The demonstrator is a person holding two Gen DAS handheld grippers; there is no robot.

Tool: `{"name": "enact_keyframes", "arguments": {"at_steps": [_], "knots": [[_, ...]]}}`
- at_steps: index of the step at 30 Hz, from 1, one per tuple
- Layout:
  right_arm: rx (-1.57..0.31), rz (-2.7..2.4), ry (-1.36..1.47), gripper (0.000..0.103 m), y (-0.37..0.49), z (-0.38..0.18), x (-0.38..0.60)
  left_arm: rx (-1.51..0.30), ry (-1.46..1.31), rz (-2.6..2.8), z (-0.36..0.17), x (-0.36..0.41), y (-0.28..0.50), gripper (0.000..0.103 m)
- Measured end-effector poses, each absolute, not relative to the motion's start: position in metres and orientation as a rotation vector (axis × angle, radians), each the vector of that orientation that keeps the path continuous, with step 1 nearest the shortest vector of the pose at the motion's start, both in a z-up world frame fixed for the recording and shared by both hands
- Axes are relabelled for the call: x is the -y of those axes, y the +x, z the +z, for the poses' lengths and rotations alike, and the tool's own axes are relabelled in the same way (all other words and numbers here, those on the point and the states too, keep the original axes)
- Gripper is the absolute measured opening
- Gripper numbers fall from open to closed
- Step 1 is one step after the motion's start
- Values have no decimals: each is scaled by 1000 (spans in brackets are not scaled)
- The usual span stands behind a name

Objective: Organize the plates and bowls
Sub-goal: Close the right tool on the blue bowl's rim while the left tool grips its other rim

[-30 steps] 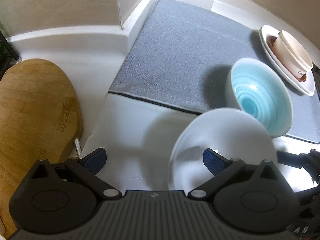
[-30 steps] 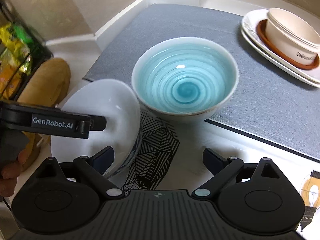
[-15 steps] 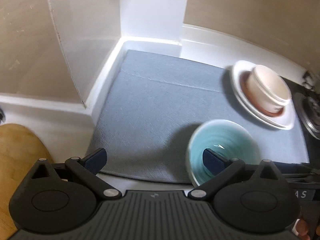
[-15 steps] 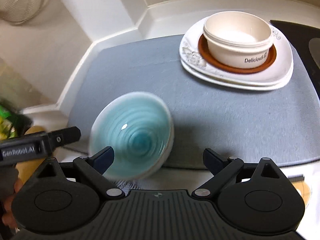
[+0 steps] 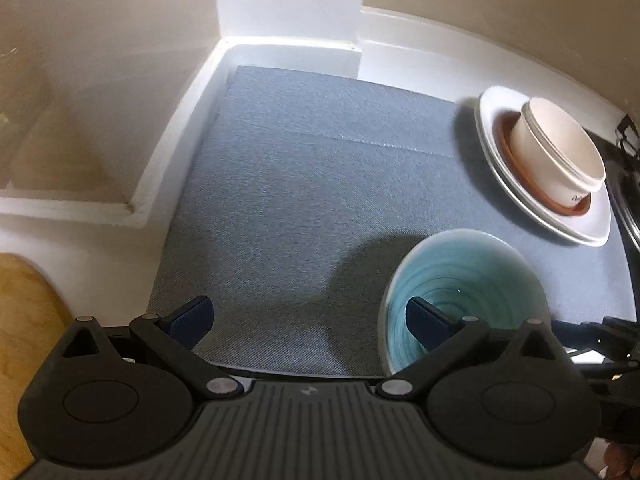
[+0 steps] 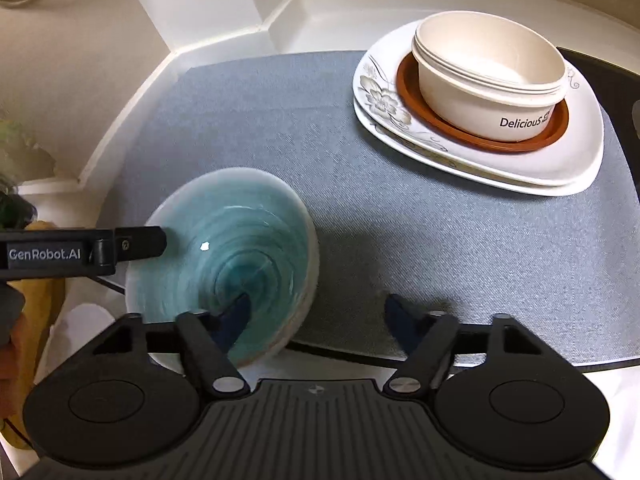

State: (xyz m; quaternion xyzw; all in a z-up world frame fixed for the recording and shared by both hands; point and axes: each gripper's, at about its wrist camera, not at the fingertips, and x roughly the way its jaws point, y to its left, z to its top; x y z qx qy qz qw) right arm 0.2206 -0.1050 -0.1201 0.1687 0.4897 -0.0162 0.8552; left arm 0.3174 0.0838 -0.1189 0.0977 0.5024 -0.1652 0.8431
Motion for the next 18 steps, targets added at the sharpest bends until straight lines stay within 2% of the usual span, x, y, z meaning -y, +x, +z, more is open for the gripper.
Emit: {"name": "enact_keyframes", "arguments": {"at_steps": [2,3,4,5,7,8,10,11,18], "knots": [[-1032,-37,352,60,221,-121,107,-1061,247,-377,-121,-78,317,100],[-1033,-24,360,58,221,-121,108,-1055,276,-390,-122,-74,316,93],[-1035,-14,367,58,222,-121,109,-1050,301,-398,-123,-70,315,80],[-1037,-6,366,56,222,-121,109,-1054,317,-407,-124,-68,315,74],[-1046,12,371,52,224,-121,109,-1072,299,-445,-126,-66,317,49],[-1049,18,373,48,225,-121,108,-1082,277,-467,-126,-67,318,41],[-1050,49,375,36,231,-121,107,-1102,240,-517,-125,-66,319,10],[-1047,62,372,26,232,-120,106,-1107,234,-531,-125,-64,319,8],[-1035,42,365,19,234,-116,109,-1079,259,-554,-118,-53,317,6]]}}
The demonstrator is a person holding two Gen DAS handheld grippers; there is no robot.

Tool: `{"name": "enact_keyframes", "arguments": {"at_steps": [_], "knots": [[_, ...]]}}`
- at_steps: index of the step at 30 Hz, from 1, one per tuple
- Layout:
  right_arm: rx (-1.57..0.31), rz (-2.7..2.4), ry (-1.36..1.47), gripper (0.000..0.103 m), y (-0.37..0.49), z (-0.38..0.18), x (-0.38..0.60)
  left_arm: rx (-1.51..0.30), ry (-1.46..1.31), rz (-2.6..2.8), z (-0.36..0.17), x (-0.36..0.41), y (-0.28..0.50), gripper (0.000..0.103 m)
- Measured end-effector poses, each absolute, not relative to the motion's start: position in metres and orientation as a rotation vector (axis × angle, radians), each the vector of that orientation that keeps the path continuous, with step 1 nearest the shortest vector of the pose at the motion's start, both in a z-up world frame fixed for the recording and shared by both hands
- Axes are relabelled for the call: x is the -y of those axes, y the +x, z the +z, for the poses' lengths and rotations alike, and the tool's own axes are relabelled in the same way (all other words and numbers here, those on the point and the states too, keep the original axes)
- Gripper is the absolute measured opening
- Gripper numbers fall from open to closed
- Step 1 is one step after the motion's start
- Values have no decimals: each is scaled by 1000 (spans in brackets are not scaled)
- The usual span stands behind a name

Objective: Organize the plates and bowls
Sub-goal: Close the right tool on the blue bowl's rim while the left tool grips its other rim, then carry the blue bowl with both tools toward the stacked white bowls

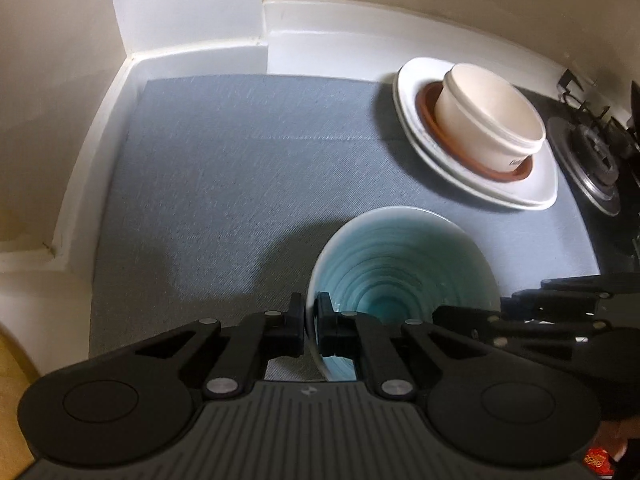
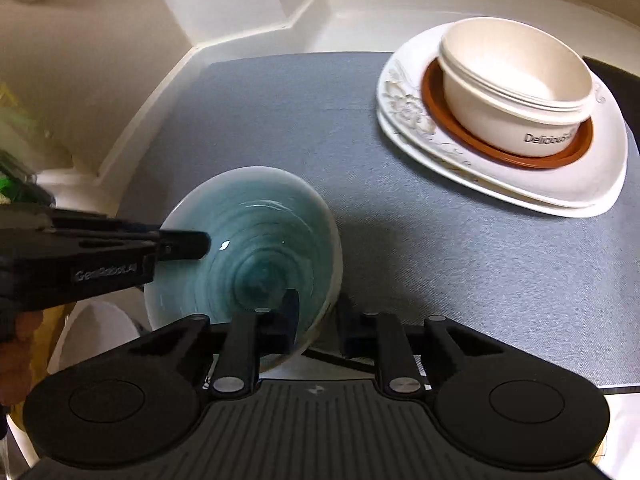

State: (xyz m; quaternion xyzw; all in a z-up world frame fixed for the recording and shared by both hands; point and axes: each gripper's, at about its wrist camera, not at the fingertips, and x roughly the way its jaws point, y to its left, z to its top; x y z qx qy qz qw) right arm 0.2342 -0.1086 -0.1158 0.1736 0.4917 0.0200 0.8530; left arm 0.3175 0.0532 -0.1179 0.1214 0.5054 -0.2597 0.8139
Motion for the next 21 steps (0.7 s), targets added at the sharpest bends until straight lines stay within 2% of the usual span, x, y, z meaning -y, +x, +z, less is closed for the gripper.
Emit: {"name": "enact_keyframes", "arguments": {"at_steps": [12,21], "knots": [[-947,22,343,18,215,-83,126,-986,247,-606,-74,-34,296,6],[-869,-94,359,17,168,-52,164,-969,253,-760,-53,14,268,7]]}}
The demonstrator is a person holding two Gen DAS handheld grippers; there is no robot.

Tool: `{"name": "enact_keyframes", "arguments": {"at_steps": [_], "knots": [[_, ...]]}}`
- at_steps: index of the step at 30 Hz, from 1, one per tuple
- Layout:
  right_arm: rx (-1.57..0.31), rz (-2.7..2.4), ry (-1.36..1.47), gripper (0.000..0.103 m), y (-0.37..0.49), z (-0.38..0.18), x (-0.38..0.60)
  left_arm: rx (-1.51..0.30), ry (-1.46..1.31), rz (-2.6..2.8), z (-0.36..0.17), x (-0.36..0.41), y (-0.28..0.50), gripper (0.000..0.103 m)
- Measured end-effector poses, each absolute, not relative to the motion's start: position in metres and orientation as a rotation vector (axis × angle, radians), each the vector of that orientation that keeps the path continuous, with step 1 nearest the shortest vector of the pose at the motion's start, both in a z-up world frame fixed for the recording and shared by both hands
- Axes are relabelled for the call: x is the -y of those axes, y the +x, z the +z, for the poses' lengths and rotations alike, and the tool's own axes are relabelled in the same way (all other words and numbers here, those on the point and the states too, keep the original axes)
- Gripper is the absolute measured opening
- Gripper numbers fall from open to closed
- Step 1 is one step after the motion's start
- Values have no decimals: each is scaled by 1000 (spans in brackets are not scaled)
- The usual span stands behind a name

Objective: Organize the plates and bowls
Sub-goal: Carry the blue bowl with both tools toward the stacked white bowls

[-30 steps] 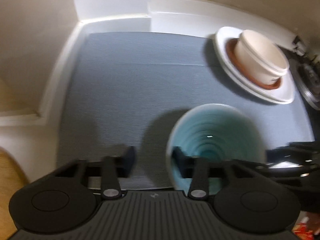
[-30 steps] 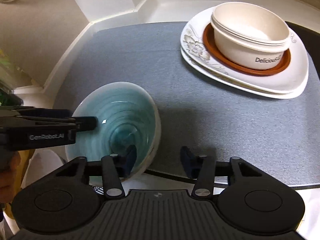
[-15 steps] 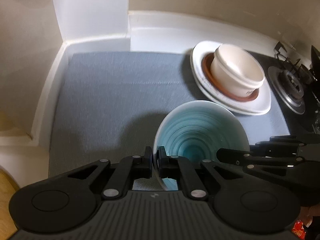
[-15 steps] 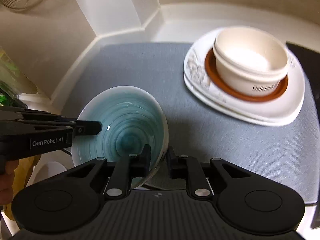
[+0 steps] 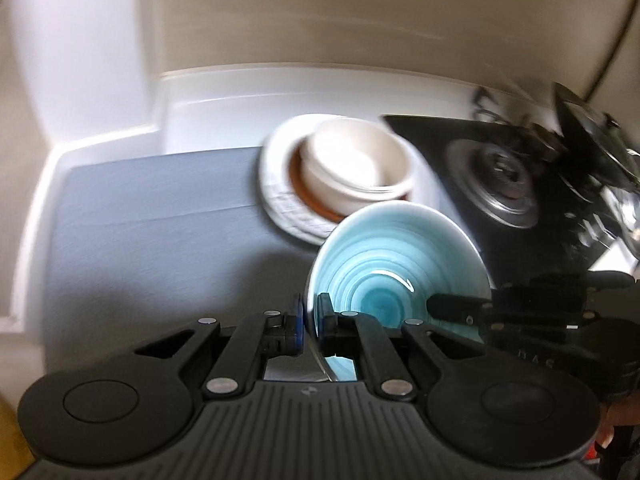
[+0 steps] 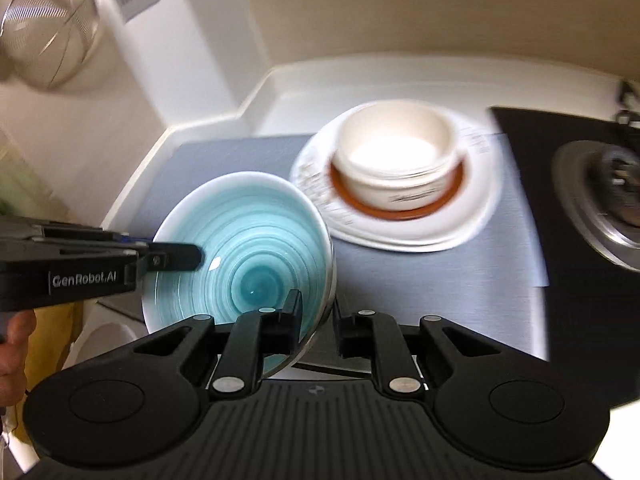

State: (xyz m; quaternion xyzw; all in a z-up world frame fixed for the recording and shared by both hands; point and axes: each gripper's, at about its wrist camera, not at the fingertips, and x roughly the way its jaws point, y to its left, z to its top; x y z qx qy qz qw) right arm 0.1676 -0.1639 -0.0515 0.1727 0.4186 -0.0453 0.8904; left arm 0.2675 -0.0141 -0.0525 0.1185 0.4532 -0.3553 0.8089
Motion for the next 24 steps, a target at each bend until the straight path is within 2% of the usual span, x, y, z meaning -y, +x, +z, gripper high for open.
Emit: {"name": "enact_keyframes", "arguments": {"at_steps": [12,24], "knots": [[-799,-294,410,16,111,-36,204,-928,336,-931,-42,66,244,7],[-783,-196,410,16,112,-38,240,-923,315,-807,-35,96,230,7]]}}
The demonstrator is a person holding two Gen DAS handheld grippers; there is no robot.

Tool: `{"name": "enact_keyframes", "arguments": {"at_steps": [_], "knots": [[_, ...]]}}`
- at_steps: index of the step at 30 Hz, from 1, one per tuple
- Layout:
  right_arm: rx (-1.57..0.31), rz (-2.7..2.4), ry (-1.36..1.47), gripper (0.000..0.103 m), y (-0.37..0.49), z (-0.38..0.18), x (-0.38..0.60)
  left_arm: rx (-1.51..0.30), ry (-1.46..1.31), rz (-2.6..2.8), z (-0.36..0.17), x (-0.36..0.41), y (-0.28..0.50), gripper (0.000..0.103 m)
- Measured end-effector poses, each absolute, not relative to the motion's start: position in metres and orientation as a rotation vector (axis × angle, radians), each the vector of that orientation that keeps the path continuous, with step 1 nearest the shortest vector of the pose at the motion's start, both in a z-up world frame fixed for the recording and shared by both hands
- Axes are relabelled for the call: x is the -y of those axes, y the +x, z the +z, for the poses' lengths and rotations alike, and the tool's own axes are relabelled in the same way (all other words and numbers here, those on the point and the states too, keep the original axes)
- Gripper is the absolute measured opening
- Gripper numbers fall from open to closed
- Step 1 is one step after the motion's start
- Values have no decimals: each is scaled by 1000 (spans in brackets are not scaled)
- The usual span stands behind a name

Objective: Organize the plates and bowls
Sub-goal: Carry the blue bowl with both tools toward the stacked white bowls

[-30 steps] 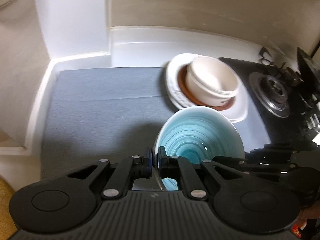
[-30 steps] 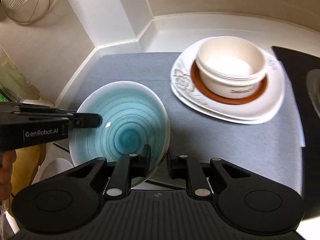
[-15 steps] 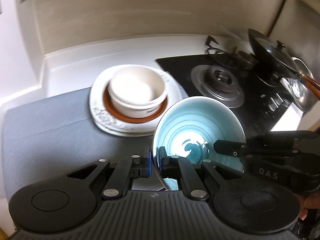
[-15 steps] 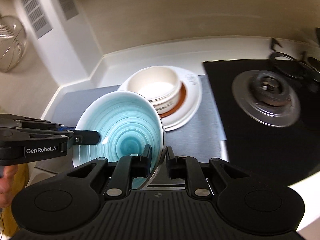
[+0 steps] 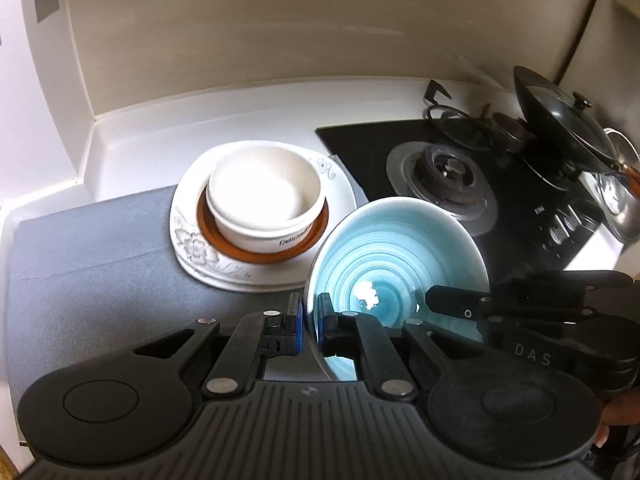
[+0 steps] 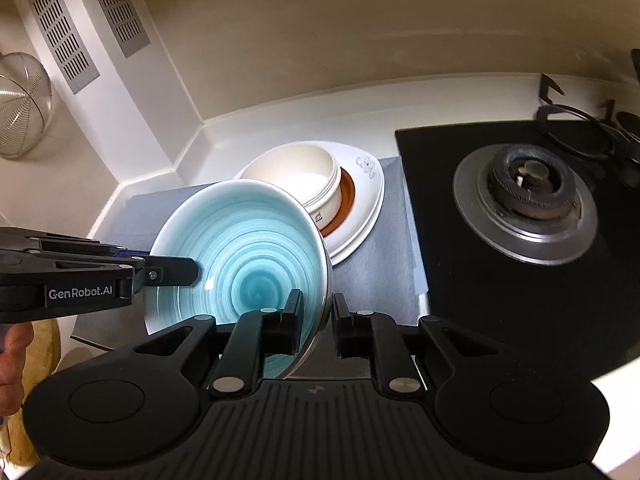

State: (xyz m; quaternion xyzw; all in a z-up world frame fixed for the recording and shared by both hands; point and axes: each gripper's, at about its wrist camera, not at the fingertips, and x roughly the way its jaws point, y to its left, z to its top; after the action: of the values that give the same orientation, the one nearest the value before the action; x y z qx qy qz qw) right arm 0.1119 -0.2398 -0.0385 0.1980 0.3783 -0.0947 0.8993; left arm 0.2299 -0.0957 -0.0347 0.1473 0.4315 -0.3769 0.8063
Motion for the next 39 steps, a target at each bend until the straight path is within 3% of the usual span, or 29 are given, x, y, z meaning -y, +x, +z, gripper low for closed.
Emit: {"name": "enact_keyframes", "arguments": {"at_steps": [14,39], "knots": [[-740,-209,370,16,113,-22,308,-889,280,-802,-26,156,227,7],[-749,-161,305,16,175,-17,329,-875,201,-716,-21,174,281,7]]}}
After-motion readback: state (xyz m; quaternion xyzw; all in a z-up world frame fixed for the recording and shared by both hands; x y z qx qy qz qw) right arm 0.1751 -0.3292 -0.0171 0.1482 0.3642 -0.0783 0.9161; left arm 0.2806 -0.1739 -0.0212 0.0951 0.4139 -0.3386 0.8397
